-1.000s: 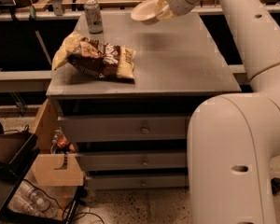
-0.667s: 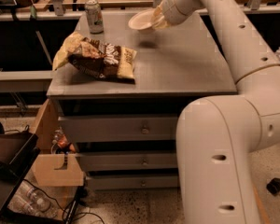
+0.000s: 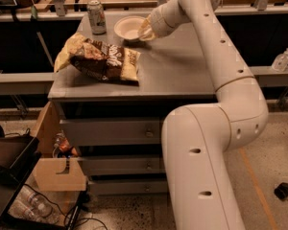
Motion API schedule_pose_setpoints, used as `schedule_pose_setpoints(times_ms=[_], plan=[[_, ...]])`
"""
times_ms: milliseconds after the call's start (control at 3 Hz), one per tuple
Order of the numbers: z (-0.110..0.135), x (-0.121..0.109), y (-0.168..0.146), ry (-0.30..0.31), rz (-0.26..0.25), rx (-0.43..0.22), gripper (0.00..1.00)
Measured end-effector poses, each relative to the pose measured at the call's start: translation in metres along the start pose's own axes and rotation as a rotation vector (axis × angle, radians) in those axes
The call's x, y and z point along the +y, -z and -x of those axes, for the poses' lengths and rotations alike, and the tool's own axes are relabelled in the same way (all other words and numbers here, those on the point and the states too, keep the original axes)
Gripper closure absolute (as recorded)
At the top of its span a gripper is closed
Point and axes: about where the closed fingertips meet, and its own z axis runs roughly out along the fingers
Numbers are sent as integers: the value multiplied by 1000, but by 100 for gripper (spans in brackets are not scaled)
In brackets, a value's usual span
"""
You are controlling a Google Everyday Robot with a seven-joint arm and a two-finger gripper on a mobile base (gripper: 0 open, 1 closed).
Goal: Move paper bowl near 7up can
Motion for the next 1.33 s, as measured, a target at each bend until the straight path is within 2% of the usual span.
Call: schedule_pose_setpoints(times_ms=[333, 667, 1333], plan=[[25, -5, -25, 10, -8, -81, 100], [27, -5, -29, 10, -6, -86, 82], [30, -2, -39, 9, 2, -96, 36]])
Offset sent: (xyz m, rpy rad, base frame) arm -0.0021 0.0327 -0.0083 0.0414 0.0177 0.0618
